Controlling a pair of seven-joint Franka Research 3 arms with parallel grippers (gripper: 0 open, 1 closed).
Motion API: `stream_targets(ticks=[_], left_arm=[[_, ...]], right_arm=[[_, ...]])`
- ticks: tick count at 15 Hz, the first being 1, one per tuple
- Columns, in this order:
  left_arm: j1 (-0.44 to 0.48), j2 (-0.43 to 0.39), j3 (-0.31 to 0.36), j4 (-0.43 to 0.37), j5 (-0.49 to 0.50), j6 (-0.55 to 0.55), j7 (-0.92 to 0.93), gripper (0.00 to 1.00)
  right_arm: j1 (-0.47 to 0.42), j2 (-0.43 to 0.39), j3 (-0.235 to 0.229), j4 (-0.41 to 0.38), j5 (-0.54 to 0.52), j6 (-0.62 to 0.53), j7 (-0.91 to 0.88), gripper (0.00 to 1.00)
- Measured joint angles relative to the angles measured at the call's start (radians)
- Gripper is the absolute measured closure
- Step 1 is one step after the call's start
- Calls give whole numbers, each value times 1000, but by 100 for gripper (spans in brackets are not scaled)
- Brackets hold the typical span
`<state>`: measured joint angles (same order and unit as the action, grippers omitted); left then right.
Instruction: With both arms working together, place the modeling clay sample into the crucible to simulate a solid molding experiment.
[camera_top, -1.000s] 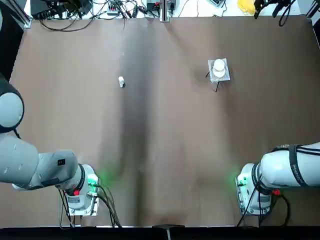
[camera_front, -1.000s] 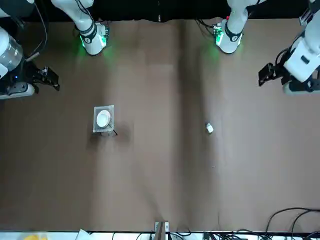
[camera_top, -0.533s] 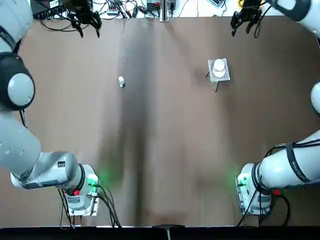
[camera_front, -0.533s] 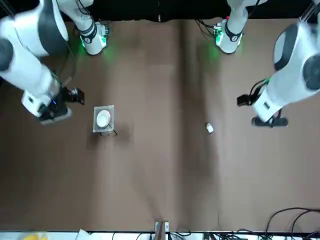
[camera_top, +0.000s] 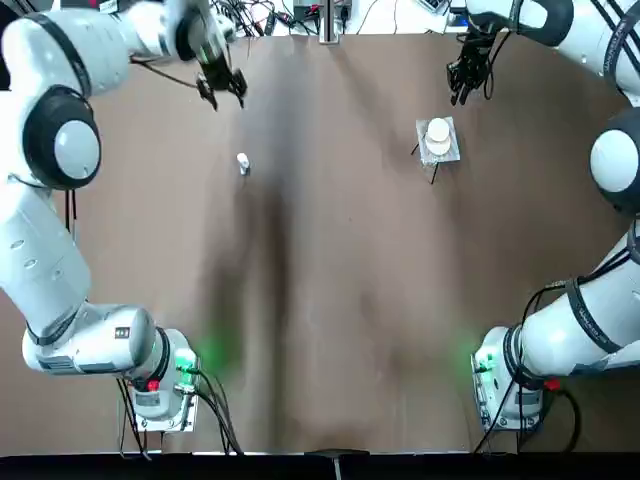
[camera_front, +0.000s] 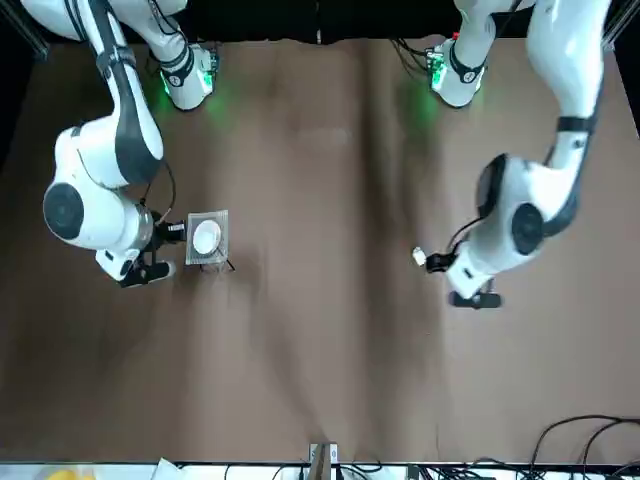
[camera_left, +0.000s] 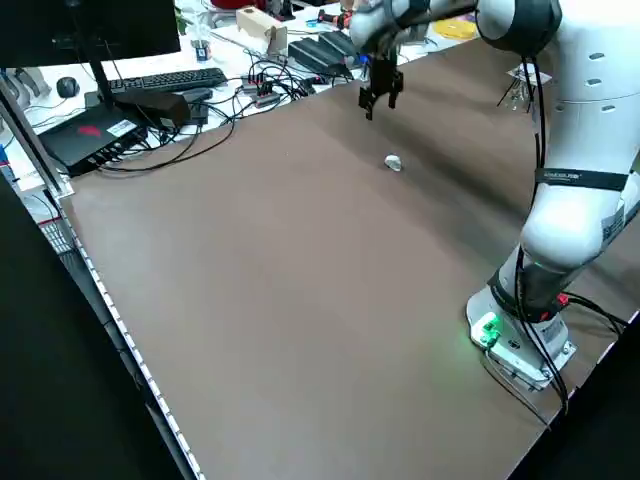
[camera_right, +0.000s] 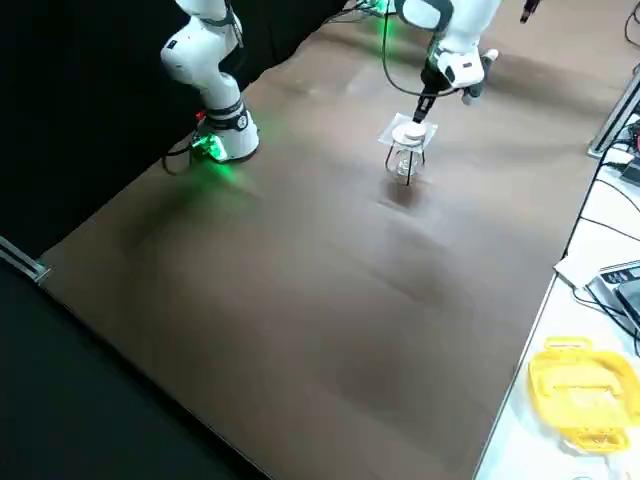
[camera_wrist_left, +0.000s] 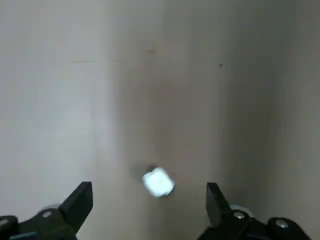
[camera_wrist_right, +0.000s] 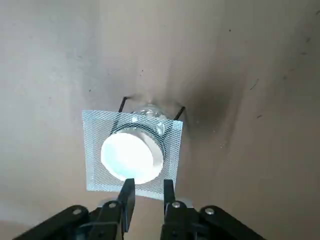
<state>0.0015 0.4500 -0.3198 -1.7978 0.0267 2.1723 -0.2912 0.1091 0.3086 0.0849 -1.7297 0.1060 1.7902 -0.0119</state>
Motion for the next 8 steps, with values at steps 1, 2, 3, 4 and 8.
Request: stream_targets(ticks=[1, 2, 3, 4, 8], left_arm=[[-15, 16, 0, -48, 0, 82, -21, 0], [-26, 31, 0, -87, 0, 141, -33, 0], [-33, 47, 0, -115, 0, 176, -41, 0], [-36, 61, 0, -130, 0, 193, -48, 0], [-34, 78, 4, -154, 0, 198, -61, 0]], right_arm=[[-3, 11, -1, 0, 11, 3, 0, 73], [-8, 21, -2, 0, 26, 9, 0, 74], [-13, 30, -2, 0, 35, 15, 0, 74], [-17, 38, -3, 0, 40, 21, 0, 73], [-31, 62, -4, -9, 76, 42, 0, 73]])
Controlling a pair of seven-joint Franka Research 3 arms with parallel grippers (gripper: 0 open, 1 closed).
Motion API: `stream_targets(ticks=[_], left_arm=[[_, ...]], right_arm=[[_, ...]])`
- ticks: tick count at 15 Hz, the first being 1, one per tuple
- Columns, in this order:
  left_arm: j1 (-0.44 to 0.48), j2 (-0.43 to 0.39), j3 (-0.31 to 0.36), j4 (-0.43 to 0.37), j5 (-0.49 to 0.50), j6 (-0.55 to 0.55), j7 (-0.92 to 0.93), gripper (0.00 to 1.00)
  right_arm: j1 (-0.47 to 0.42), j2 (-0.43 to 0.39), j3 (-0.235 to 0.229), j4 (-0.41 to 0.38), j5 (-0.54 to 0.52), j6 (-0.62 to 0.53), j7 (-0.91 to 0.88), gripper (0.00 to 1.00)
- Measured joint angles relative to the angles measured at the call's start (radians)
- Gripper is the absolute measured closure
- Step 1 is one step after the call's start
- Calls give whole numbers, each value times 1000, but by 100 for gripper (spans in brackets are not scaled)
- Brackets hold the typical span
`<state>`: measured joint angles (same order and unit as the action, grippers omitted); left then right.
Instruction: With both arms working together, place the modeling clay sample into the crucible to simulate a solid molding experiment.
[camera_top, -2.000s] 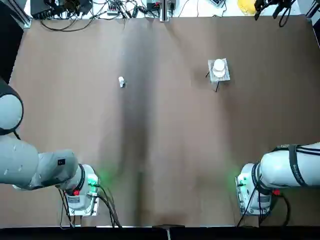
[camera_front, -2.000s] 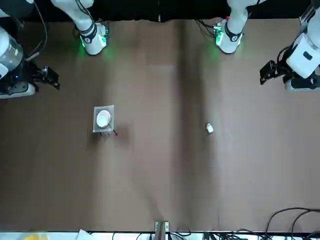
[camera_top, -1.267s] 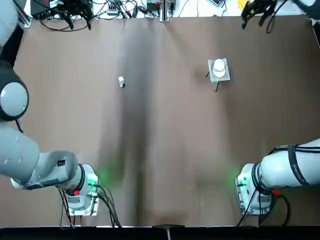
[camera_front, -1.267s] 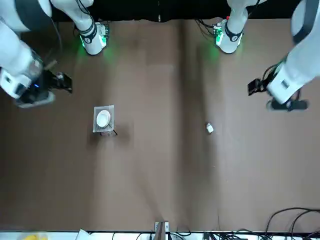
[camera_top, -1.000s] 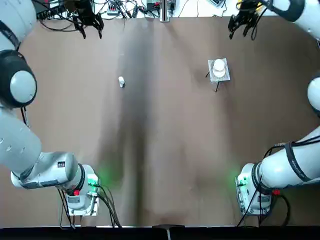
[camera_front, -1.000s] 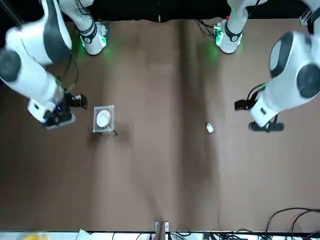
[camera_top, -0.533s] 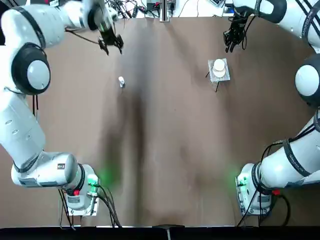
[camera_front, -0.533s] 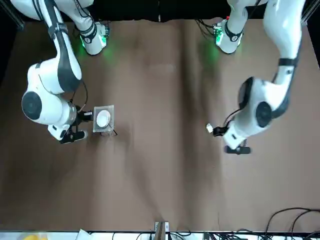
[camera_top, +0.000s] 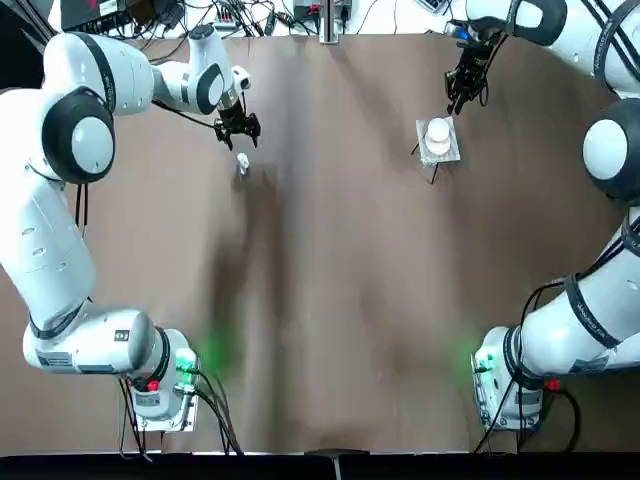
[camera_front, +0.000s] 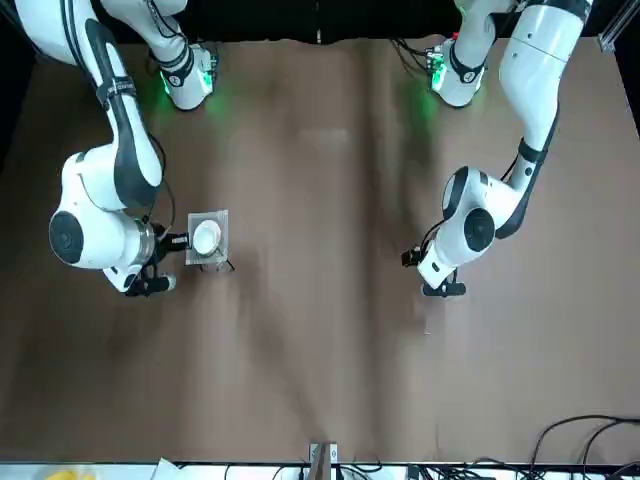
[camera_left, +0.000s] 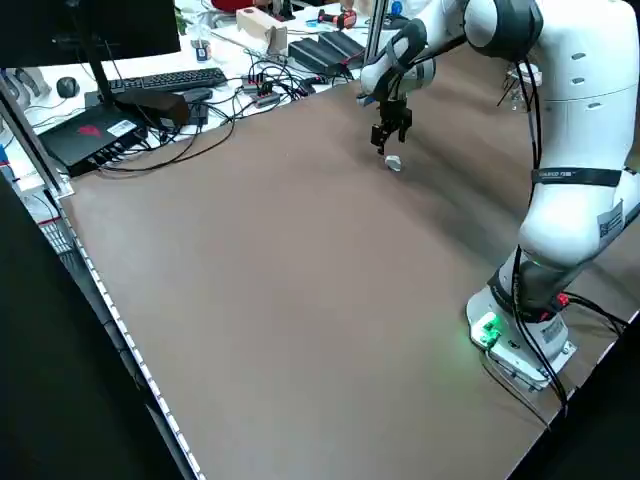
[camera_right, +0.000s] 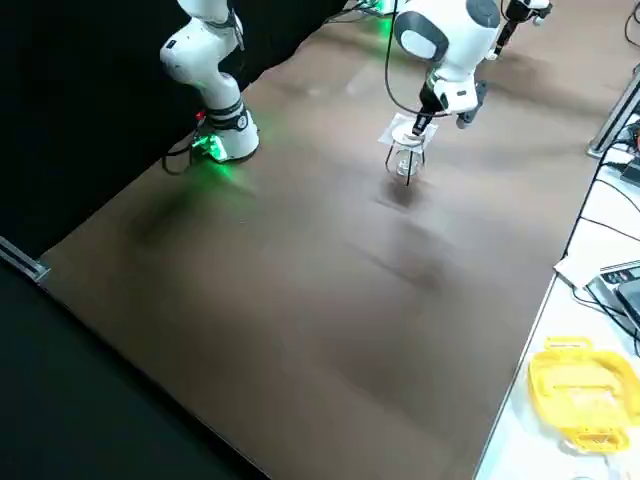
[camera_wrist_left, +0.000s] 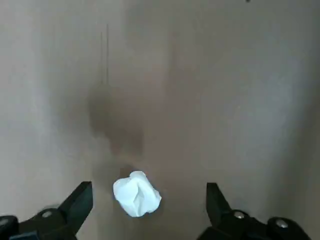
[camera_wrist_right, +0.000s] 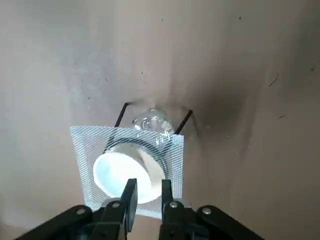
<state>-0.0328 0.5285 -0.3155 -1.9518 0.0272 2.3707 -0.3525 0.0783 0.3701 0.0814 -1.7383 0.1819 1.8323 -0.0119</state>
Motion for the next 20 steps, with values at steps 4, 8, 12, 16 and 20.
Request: stream_targets(ticks=[4, 8, 12, 16, 20], left_arm=[[0, 5, 4, -20, 0, 0, -41, 0], [0, 21, 4, -22, 0, 0, -61, 1], [0, 29, 4, -22, 0, 0, -81, 11], [2, 29, 10, -22, 0, 0, -86, 32], [2, 32, 12, -22, 0, 0, -87, 39]], right_arm=[[-6, 17, 1, -25, 5, 20, 0, 74], [-2, 39, 3, -29, 7, 22, 0, 74], [-2, 40, 4, -29, 8, 22, 0, 74], [-3, 39, 5, -22, 12, 21, 0, 74], [-2, 35, 9, -20, 35, 12, 0, 74]])
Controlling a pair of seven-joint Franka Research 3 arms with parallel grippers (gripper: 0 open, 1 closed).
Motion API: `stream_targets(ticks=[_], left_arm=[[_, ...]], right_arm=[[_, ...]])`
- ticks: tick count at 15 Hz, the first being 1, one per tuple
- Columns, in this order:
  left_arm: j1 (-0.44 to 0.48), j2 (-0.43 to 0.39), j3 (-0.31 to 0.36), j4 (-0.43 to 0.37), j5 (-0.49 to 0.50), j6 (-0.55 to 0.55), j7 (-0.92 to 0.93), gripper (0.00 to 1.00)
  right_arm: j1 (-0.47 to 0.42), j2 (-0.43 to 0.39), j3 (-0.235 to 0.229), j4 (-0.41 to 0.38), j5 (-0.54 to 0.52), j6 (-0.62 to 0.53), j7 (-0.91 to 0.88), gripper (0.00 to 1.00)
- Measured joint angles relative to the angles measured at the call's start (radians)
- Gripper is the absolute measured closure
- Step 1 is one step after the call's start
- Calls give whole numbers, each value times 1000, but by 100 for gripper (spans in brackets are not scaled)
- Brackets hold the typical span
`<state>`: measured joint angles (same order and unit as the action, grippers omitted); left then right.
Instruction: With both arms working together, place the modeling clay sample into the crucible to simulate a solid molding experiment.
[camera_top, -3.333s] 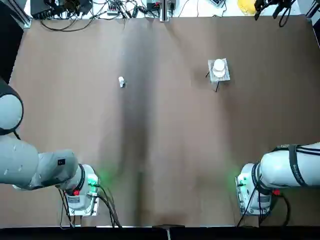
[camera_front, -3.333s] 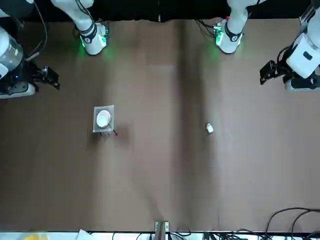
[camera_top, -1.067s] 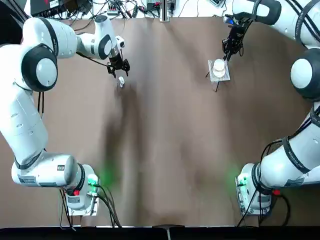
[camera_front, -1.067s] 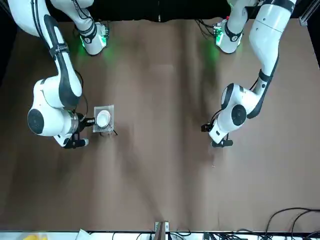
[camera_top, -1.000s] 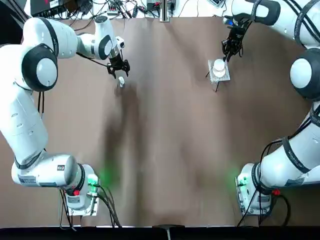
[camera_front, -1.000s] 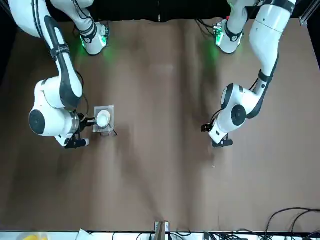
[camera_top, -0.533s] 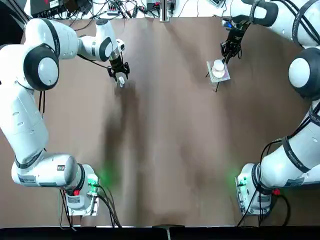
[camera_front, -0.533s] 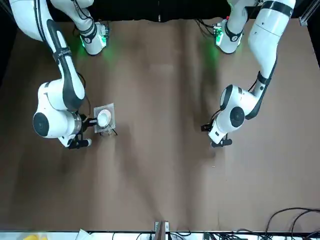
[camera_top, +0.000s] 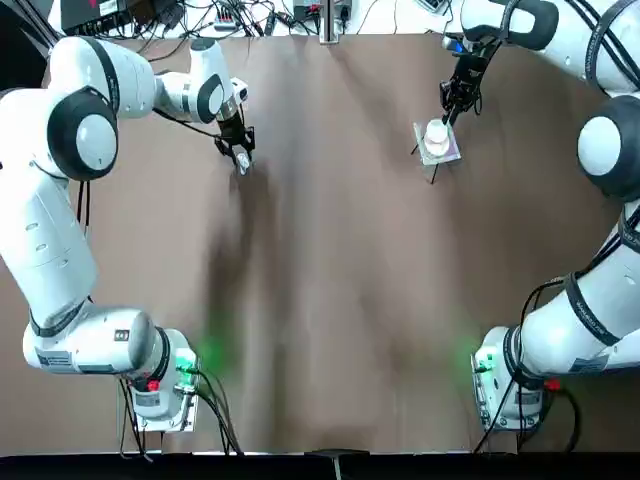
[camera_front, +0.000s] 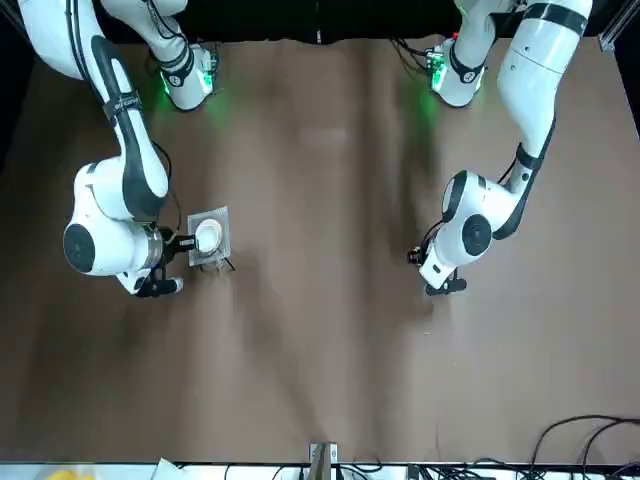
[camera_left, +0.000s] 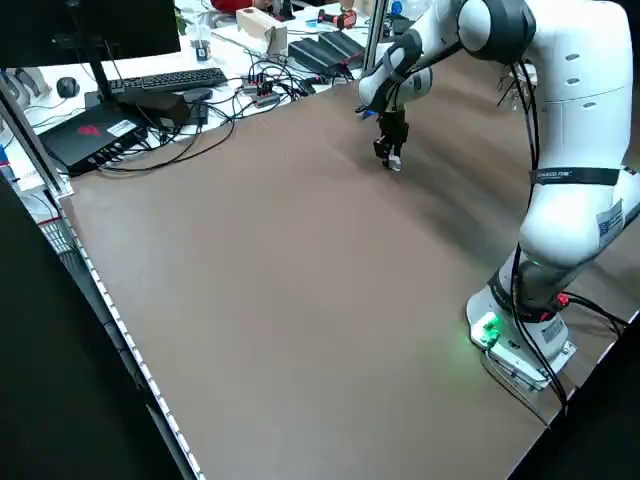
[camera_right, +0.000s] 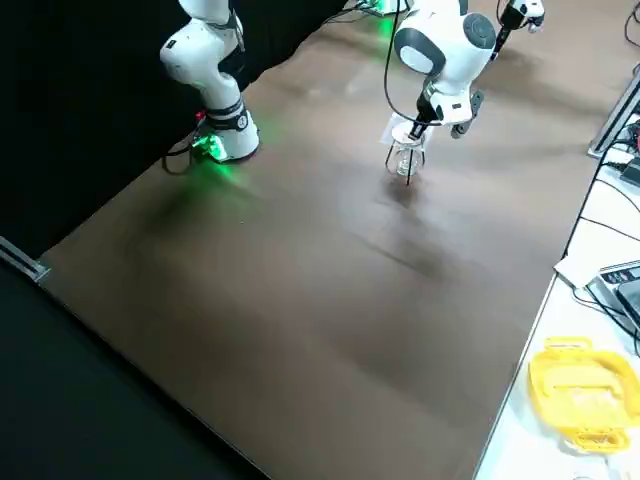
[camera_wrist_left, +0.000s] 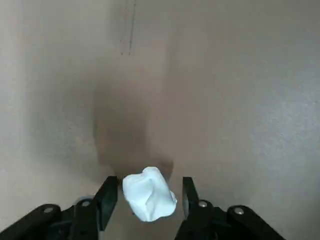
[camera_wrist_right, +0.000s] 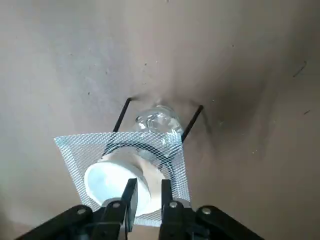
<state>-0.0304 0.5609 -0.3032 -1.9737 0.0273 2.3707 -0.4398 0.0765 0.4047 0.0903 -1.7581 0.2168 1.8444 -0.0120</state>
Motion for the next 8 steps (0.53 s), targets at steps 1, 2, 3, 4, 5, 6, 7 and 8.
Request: stream_targets(ticks=[1, 2, 3, 4, 5, 6, 7, 8], left_arm=[[0, 2, 0, 0, 0, 0, 0, 41], [0, 3, 1, 0, 0, 0, 0, 41], [0, 4, 1, 0, 0, 0, -1, 44], [0, 5, 1, 0, 0, 0, -1, 48], [0, 5, 1, 0, 0, 0, -6, 48], [0, 5, 1, 1, 0, 0, -14, 56], [0, 5, 1, 2, 0, 0, -18, 62], [0, 5, 1, 3, 0, 0, -22, 63]], right_arm=[[0, 0, 1, 0, 0, -2, 0, 74], [0, 0, 2, 0, 1, -5, 0, 74], [1, 0, 3, 0, 1, -13, 0, 74], [2, 0, 4, 0, 1, -20, 0, 74], [5, 0, 4, 0, 1, -23, 0, 74], [8, 0, 5, 0, 1, -24, 0, 74], [9, 0, 5, 0, 1, -25, 0, 74], [11, 0, 5, 0, 1, -25, 0, 74]])
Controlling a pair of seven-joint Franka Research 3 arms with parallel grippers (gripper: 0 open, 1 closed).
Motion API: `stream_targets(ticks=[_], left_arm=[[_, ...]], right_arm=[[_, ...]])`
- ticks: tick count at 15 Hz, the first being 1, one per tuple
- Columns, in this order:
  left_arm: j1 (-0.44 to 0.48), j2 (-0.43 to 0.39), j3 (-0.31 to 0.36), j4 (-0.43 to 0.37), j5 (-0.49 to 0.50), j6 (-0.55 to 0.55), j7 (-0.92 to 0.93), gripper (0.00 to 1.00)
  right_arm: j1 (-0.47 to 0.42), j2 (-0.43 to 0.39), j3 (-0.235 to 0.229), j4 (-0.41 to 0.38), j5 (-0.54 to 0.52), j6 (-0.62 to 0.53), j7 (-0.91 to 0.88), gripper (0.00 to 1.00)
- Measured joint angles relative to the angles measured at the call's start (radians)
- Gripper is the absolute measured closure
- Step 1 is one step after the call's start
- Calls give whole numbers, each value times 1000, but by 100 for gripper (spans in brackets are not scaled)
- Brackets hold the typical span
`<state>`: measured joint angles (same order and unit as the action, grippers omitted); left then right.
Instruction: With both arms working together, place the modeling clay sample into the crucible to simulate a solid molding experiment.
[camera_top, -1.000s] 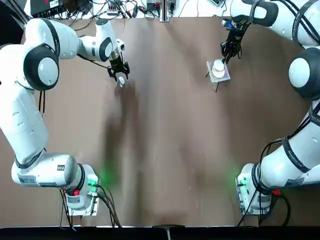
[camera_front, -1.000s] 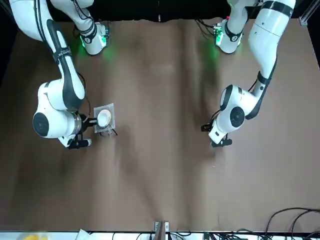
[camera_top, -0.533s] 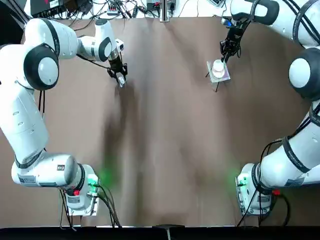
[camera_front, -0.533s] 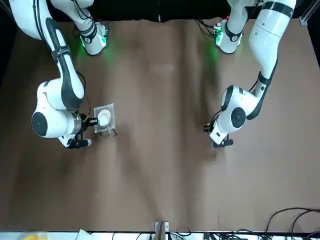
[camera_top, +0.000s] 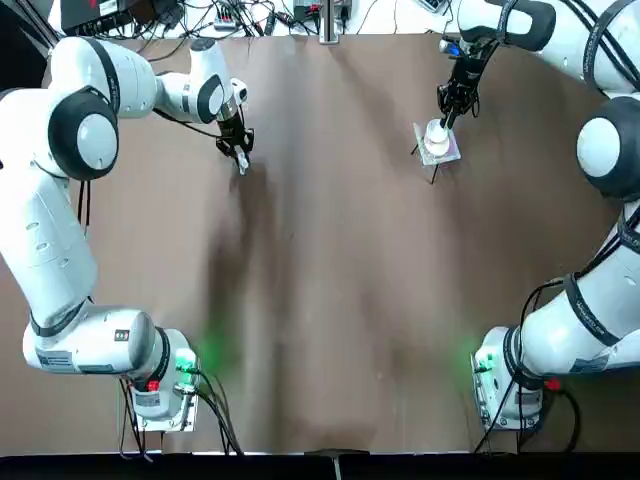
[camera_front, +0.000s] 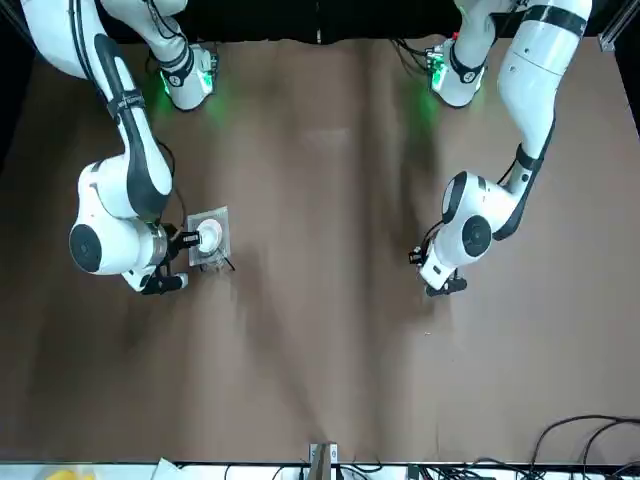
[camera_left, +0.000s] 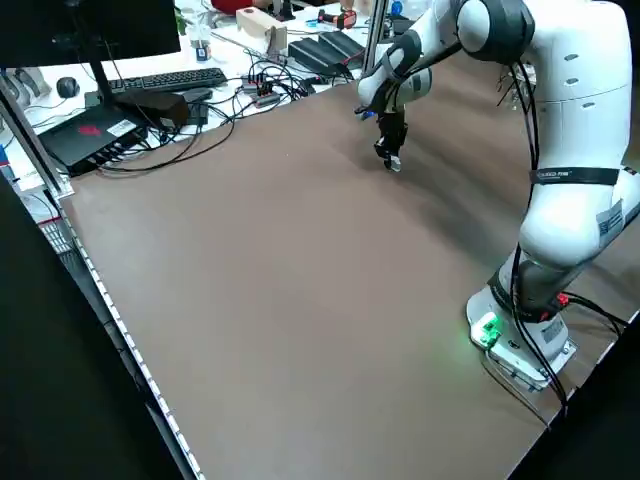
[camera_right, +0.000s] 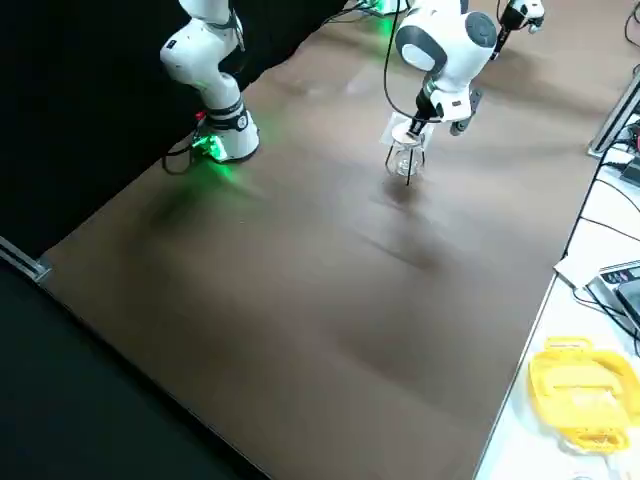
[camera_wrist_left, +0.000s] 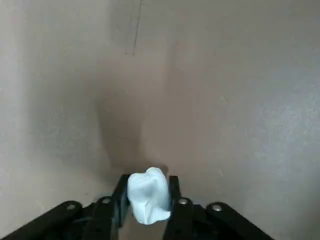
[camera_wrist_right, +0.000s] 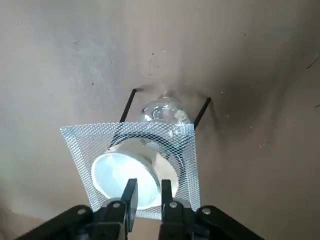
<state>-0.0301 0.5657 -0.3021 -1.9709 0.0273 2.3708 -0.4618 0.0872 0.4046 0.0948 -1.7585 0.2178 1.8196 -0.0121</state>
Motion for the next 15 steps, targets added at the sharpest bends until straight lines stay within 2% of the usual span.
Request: stream_targets(ticks=[1, 5, 11, 15], left_arm=[[0, 0, 0, 2, 0, 0, -1, 67], [0, -1, 0, 19, 0, -14, -1, 69], [1, -39, -6, 125, 0, -188, -3, 69], [0, -59, -15, 154, 0, -217, -10, 69]], right_arm=[[1, 0, 0, 0, 0, 0, 0, 74], [2, 0, -1, 0, 0, 0, -1, 74], [-1, 0, -8, 0, 0, 0, -3, 74], [-1, 5, -7, -8, 0, -7, -4, 74]])
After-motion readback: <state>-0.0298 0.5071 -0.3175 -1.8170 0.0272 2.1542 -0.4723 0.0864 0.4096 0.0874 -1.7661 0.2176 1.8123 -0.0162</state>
